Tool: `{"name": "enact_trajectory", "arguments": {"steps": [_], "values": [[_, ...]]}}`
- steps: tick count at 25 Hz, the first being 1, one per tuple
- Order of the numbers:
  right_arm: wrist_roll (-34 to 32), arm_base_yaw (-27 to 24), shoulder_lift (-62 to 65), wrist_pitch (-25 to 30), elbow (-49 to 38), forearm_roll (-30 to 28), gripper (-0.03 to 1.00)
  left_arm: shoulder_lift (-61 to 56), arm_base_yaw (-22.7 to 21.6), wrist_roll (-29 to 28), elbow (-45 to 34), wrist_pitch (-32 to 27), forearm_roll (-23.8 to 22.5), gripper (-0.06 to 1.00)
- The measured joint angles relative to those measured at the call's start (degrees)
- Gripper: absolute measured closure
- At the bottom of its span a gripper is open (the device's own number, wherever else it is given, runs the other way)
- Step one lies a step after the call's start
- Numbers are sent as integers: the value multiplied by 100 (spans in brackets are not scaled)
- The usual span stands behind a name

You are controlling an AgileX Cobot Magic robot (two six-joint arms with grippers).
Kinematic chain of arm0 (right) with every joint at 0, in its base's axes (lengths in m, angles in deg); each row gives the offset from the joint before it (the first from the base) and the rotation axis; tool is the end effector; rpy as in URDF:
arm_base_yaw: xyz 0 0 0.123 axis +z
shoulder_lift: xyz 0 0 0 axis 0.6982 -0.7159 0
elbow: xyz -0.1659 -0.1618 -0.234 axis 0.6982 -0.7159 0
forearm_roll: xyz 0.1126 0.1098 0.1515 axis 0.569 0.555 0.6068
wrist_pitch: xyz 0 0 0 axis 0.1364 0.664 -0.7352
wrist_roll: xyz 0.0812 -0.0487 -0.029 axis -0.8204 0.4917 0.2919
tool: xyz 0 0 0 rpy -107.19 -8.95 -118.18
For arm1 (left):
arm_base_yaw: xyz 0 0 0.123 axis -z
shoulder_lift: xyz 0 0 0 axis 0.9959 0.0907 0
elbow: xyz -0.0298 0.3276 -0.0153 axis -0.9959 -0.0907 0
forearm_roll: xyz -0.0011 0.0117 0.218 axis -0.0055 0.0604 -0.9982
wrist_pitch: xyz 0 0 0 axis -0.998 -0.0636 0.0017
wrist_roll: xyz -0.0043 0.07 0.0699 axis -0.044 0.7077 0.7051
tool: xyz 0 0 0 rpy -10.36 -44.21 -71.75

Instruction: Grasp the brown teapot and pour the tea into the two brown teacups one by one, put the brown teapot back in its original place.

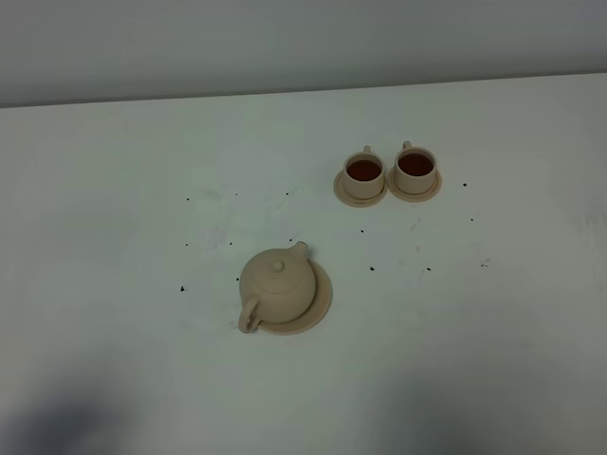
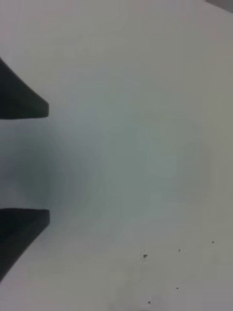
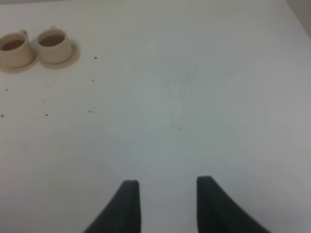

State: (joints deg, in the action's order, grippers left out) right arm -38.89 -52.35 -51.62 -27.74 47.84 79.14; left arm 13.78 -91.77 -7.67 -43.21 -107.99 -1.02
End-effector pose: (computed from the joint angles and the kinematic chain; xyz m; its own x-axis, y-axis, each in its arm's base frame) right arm -0.0706 0.0275 0.2555 -0.4502 -0.0171 -0.8927 -0.0524 0.9986 0.0073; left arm -0.0603 -0.0081 0.2658 -0.4979 -0.0188 -0.8670 -0.0936 0.9951 0.0322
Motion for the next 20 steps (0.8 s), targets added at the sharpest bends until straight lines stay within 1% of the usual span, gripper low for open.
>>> {"name": "enact_trajectory", "arguments": {"steps": [4,20], "values": [[0,0,0,0,0,5,66,-434,0,0,-7,-5,0,48],[0,0,0,0,0,11,66,-478,0,-10,-7,-5,-11,48]]}}
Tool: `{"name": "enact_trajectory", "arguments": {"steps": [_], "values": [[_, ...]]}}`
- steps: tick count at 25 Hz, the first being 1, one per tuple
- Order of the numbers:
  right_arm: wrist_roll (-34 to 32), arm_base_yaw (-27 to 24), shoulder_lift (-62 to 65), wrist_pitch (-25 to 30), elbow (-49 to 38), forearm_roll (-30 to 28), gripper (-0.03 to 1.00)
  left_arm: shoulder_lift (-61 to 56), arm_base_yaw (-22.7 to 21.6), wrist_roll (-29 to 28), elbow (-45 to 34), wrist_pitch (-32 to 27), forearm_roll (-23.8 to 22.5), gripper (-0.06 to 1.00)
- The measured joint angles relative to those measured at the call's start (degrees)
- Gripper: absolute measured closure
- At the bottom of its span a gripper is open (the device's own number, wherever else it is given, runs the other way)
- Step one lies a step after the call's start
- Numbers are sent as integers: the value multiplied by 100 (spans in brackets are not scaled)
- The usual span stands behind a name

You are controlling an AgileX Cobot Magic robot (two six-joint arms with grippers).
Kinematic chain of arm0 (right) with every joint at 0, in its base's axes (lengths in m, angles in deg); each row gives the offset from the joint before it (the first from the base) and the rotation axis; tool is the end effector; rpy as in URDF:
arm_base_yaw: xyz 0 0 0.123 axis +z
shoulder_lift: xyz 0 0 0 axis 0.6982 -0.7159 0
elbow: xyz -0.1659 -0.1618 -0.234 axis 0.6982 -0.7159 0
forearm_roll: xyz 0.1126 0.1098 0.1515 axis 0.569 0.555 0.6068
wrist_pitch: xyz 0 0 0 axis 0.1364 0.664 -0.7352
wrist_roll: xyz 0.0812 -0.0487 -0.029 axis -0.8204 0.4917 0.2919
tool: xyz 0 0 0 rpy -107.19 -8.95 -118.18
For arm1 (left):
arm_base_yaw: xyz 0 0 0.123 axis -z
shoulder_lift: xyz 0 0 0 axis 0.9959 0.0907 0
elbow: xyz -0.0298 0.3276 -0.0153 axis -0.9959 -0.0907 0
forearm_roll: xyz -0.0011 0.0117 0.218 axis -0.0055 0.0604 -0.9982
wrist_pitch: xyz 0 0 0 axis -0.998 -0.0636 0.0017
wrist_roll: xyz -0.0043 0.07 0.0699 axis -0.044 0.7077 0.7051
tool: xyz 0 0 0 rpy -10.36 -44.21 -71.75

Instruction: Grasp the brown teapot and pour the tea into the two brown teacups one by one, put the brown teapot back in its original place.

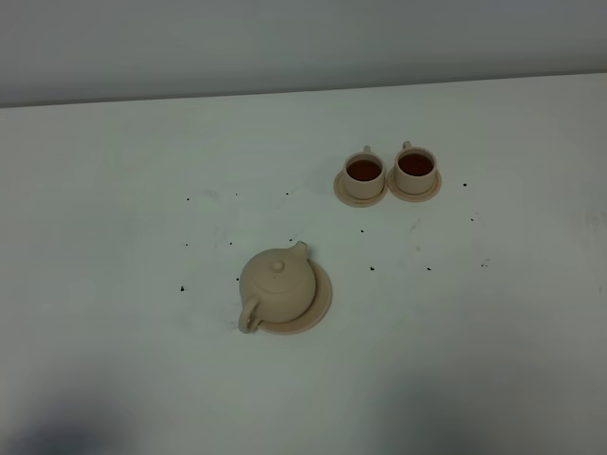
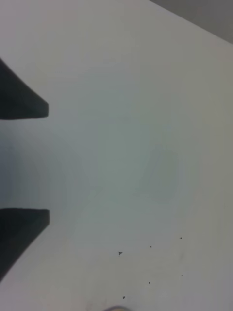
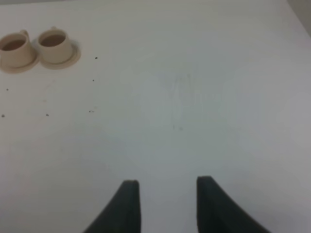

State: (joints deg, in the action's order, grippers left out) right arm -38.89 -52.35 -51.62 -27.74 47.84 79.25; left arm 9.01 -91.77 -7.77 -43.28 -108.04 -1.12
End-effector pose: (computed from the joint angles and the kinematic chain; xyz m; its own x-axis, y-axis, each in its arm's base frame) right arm -0.0706 0.0277 0.2555 -0.4500 -0.0162 -0.8929 -0.0535 0.9985 0.0089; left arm -0.0718 -0.0094 0.2598 -0.4265 -0.0109 -0.9044 -0.0980 0.9946 0.0342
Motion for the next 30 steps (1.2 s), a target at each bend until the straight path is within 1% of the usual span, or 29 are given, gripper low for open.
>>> {"name": "enact_trajectory", "arguments": {"steps": [12,14,17,20,23,30], "values": [[0,20,0,0,0,0,66,0,0,0,0,0,-6,48],[0,129,0,0,0,0,66,0,0,0,0,0,-6,48],[0,521,0,0,0,0,66,0,0,0,0,0,-6,48],[0,767,0,0,0,0,66,0,0,0,0,0,-6,48],[0,883,0,0,0,0,66,0,0,0,0,0,-6,48],[0,918,0,0,0,0,66,0,-16,0,0,0,-6,48]]}}
